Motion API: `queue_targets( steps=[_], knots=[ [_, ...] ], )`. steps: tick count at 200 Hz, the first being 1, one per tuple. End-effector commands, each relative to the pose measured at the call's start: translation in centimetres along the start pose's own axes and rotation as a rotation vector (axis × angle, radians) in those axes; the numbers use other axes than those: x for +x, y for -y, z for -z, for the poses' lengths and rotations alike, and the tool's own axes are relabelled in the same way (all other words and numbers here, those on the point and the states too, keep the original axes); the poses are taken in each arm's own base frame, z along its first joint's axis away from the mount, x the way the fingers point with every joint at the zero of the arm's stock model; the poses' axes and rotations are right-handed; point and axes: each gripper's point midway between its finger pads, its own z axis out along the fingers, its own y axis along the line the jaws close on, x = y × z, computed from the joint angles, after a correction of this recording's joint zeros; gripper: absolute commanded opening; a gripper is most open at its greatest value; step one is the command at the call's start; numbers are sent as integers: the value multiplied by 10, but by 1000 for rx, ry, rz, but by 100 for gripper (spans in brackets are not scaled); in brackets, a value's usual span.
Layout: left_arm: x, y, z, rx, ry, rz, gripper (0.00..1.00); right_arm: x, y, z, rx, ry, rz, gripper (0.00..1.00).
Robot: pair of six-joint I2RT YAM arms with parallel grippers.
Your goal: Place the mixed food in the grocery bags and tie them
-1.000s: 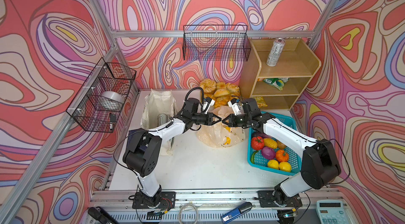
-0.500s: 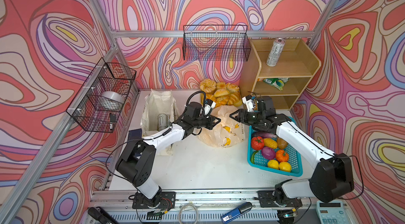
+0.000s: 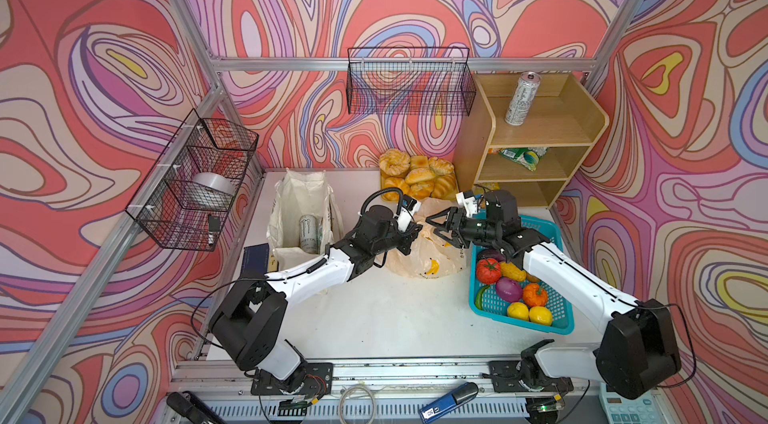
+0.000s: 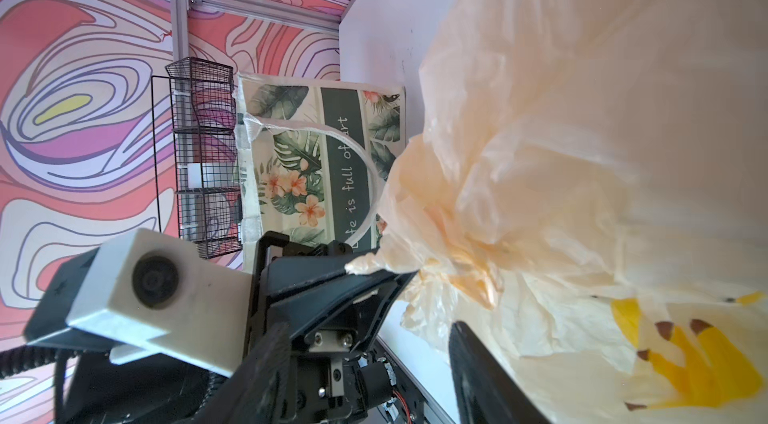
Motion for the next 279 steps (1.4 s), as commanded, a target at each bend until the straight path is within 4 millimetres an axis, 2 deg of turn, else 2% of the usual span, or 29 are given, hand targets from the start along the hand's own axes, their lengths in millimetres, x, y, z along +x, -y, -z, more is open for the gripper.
queue_targets(
  steps=[1, 31, 100, 138, 183, 194, 224, 235, 253, 279],
  knots=[
    [-17, 1, 9, -29, 59, -67, 0, 2, -4, -9, -43, -6, -39, 63],
    [-17, 9, 9, 1, 65, -89, 0, -2, 2, -18, -54, 6, -62, 63],
    [-10, 27, 13, 90, 51, -101, 0, -18, -3, -36, -109, 15, -73, 57],
    [-4, 30, 8, 116, 22, -110, 0, -12, -7, -48, -148, -28, -96, 55],
    [-1, 33, 5, 136, -13, -144, 0, 2, -2, -59, -146, -81, -124, 56],
    [2, 34, 4, 146, -31, -151, 0, 3, -2, -63, -154, -94, -130, 48],
    [6, 33, 4, 136, -58, -150, 0, 3, -6, -72, -194, -122, -130, 0],
    [6, 30, 6, 114, -56, -139, 0, 2, -7, -73, -196, -127, -122, 0],
    [4, 26, 12, 84, -45, -117, 20, 0, -7, -74, -198, -128, -102, 0],
    [-3, 25, 33, 55, -1, -84, 34, -7, -2, -72, -202, -118, -77, 0]
  ],
)
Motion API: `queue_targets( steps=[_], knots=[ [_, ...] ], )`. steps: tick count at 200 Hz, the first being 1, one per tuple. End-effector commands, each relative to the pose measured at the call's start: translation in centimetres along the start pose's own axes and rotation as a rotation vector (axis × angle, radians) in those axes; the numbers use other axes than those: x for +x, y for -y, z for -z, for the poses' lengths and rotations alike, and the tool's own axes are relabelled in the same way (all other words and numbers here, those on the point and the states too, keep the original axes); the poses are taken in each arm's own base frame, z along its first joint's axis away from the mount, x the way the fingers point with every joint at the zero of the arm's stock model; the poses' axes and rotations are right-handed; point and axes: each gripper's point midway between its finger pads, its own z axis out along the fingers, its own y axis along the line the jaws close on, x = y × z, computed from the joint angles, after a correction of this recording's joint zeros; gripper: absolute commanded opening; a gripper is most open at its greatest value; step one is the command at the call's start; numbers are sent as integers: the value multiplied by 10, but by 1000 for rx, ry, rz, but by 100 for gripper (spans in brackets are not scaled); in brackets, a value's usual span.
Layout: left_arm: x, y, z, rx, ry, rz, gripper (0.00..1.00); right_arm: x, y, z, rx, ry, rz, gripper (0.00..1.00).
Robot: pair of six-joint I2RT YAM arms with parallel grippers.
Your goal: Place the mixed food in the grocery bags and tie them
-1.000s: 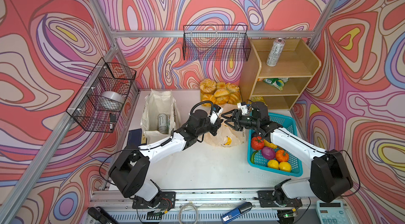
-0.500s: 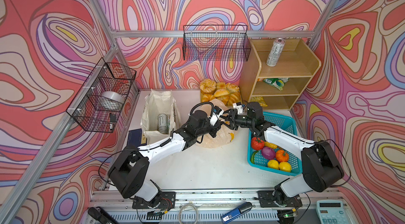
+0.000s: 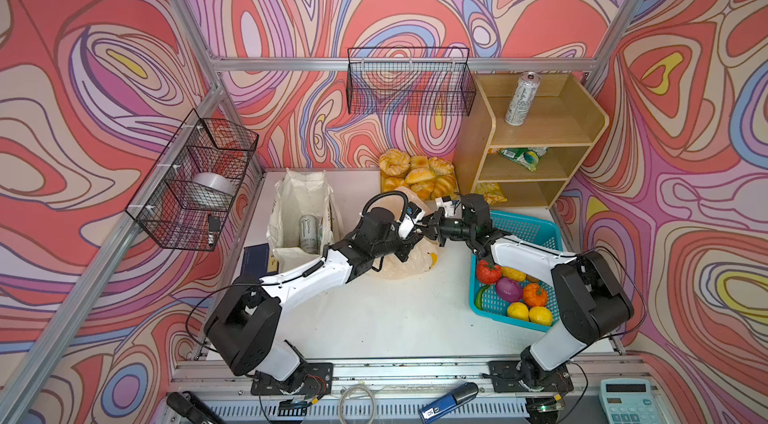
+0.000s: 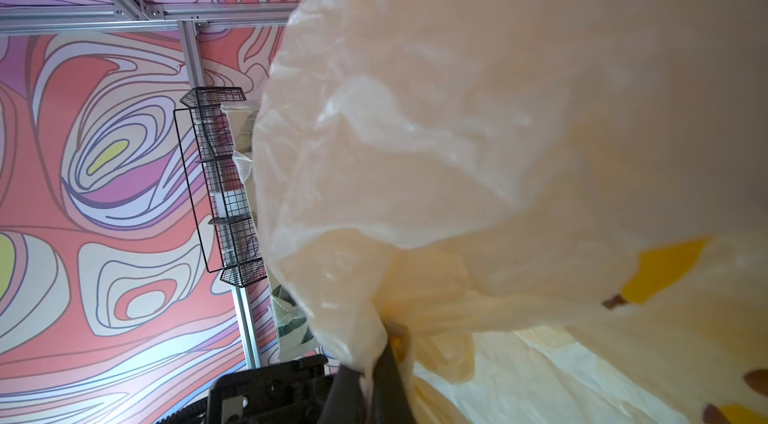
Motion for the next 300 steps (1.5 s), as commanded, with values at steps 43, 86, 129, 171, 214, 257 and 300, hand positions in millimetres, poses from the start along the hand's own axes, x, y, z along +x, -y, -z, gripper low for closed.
queue_targets(
  steps=[43, 86, 129, 171, 214, 257, 300],
  knots=[
    [-39, -18, 83, -159, 289, 106, 54, -2, -23, 8, -123, -61, 181, 0],
    [-22, -57, 76, -231, 257, 225, 56, 9, -38, 17, -177, -104, 300, 0],
    [21, -62, 24, -178, 135, 307, 45, 21, -55, 28, -245, -118, 375, 0],
    [54, -60, -4, -125, 106, 410, 36, 31, -64, 32, -300, -157, 402, 0],
    [45, -60, -1, -128, 135, 391, 40, 34, -57, 40, -305, -175, 422, 0],
    [12, -54, 32, -134, 233, 341, 48, 30, -42, 51, -270, -171, 451, 0],
    [-14, -55, 65, -184, 331, 289, 56, 30, -36, 56, -236, -178, 495, 0]
  ],
)
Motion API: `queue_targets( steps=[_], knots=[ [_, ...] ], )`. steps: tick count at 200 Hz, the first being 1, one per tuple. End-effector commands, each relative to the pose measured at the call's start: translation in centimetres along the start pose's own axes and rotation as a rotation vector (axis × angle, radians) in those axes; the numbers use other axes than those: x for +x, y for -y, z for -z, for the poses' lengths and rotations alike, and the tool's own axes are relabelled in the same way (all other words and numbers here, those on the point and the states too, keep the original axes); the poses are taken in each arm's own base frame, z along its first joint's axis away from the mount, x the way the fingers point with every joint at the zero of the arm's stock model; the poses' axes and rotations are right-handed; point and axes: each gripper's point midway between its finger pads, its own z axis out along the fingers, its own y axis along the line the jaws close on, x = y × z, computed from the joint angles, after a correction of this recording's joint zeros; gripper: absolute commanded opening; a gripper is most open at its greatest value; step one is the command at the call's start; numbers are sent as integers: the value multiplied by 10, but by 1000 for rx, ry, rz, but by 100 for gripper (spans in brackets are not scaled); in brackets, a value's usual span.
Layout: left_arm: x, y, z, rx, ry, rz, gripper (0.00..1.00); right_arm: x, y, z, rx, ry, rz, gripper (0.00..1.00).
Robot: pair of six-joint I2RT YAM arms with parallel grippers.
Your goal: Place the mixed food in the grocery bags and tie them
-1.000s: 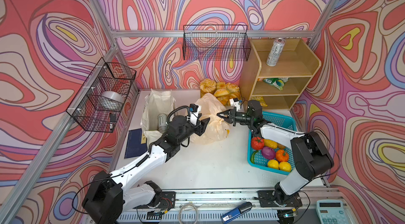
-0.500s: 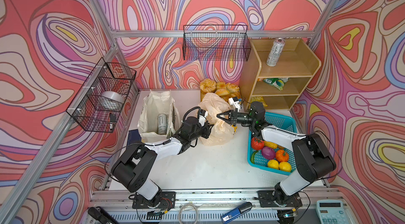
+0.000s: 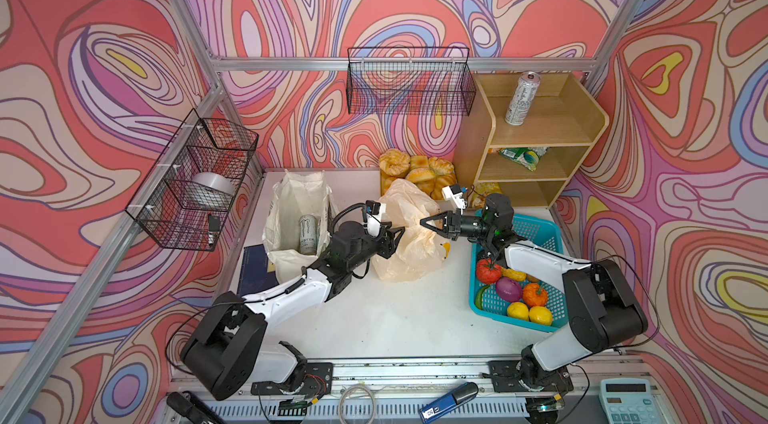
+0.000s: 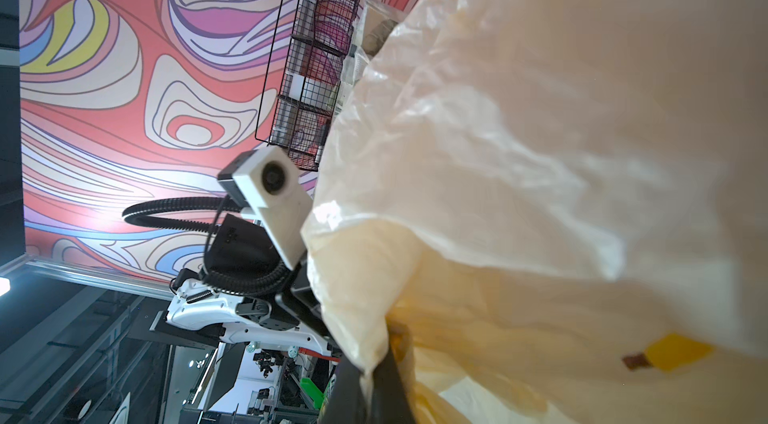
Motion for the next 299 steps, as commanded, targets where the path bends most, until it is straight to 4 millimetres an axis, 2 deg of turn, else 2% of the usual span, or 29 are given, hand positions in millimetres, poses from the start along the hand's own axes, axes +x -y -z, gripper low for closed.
queue_targets(
  steps=[1, 15, 28, 60, 68, 83, 105, 124, 136, 142, 149, 158, 187, 226, 263, 299],
  knots=[
    [-14, -1, 9, -24, 55, -42, 56, 7, -4, 4, 4, -32, 60, 0],
    [-18, 3, 7, -3, 57, -58, 57, 8, -4, 4, 4, -38, 68, 0],
    [-13, 5, -1, 22, 33, -66, 57, 9, -2, 4, 5, -38, 68, 0],
    [22, 10, -25, 116, -66, -26, 54, 6, 1, 1, -6, -37, 59, 0],
    [37, 12, -31, 154, -103, 5, 48, 4, 1, 1, -12, -32, 60, 0],
    [64, 20, -43, 238, -172, 88, 27, 1, 2, -1, -19, -26, 56, 0],
    [98, 33, -57, 316, -232, 185, 7, -2, 6, -3, -25, -18, 41, 0],
    [117, 41, -67, 339, -257, 214, 3, -2, 9, -4, -26, -18, 27, 0],
    [122, 44, -70, 342, -261, 220, 3, -2, 11, -4, -23, -17, 22, 8],
    [123, 43, -71, 340, -262, 222, 3, -2, 12, -4, -21, -18, 19, 9],
    [122, 42, -71, 331, -257, 217, 4, -2, 13, -4, -19, -19, 18, 8],
    [119, 38, -70, 307, -246, 201, 7, 0, 14, -4, -16, -23, 18, 1],
    [98, 19, -59, 194, -208, 141, 31, 3, 11, -2, -15, -41, 37, 0],
    [52, -1, -31, 95, -110, 89, 40, 10, 6, 0, -12, -83, 88, 0],
    [16, 3, -17, 83, -41, 16, 47, 11, -2, 1, -32, -121, 137, 0],
    [3, 18, -22, 159, -30, 9, 50, 12, 0, 1, -24, -131, 141, 0]
  ],
)
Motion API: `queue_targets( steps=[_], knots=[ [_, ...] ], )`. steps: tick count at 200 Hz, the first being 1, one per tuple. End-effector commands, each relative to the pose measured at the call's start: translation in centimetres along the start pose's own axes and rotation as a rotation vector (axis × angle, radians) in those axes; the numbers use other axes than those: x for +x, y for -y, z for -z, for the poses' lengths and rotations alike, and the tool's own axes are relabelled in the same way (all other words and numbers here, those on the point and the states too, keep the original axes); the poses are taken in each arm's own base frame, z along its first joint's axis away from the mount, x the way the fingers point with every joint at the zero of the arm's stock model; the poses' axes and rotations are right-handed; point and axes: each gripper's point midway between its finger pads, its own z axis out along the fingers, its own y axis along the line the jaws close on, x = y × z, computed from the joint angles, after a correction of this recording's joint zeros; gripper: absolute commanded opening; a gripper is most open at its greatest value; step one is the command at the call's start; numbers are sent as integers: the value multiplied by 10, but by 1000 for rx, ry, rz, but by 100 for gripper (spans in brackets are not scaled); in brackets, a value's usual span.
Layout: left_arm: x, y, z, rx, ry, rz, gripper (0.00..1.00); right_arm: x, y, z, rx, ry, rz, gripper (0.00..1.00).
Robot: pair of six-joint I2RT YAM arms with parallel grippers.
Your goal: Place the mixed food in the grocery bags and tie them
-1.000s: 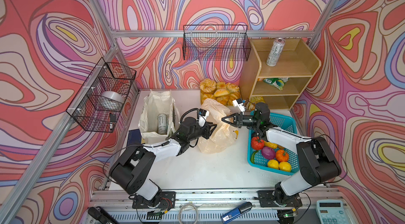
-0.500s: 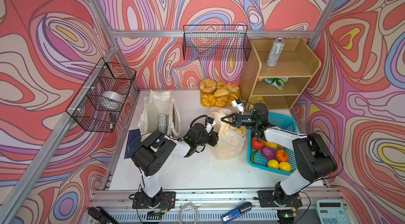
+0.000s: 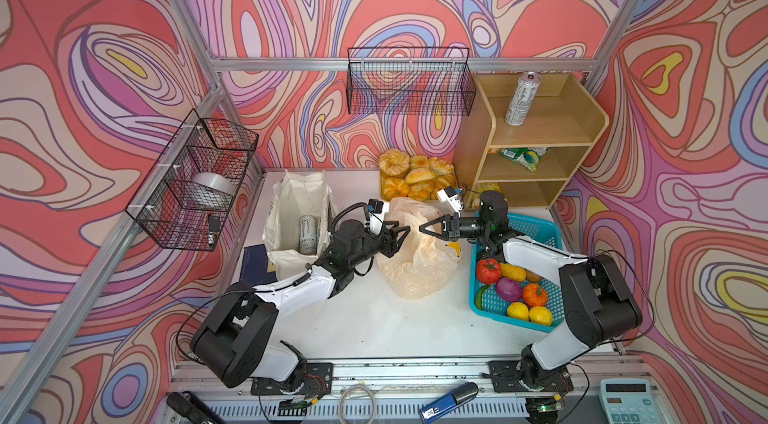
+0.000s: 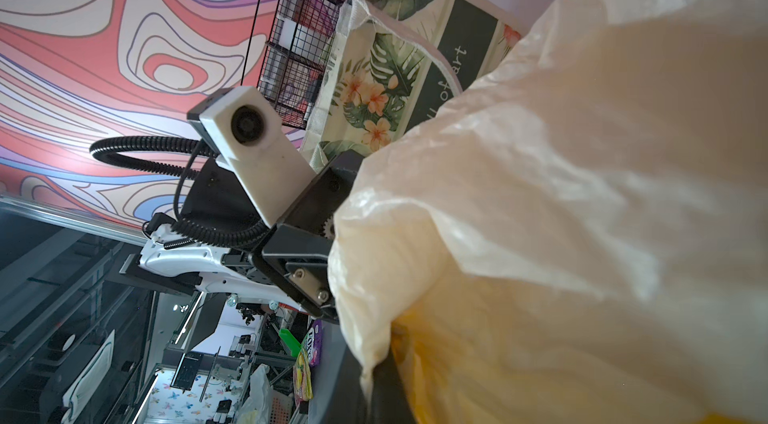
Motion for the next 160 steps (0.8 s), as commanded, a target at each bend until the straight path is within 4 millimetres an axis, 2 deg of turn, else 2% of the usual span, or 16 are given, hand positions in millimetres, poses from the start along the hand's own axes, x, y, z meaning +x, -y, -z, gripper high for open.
queue_targets(
  steps=[1, 52, 74, 86, 91, 113, 137, 160],
  knots=[
    [-8, 7, -5, 36, -5, -22, 50, -1, -10, 3, -13, -16, 50, 0],
    [-23, 16, -10, 106, 73, 35, 57, 3, -8, 3, -5, -20, 41, 0],
    [-26, 21, -15, 145, 86, 59, 56, 6, -6, 4, -1, -19, 35, 0],
    [-27, 24, -18, 173, 91, 75, 49, 8, -5, 4, 4, -17, 30, 0],
    [-27, 25, -20, 188, 95, 82, 43, 9, -4, 5, 6, -16, 27, 0],
    [-29, 32, -29, 251, 95, 119, 1, 12, -2, 5, 11, -13, 22, 0],
    [-34, 30, -32, 253, 123, 145, 0, 15, 0, 7, 24, -7, 14, 22],
    [-40, 24, -31, 210, 150, 142, 0, 20, 5, 8, 44, -2, 2, 21]
  ],
)
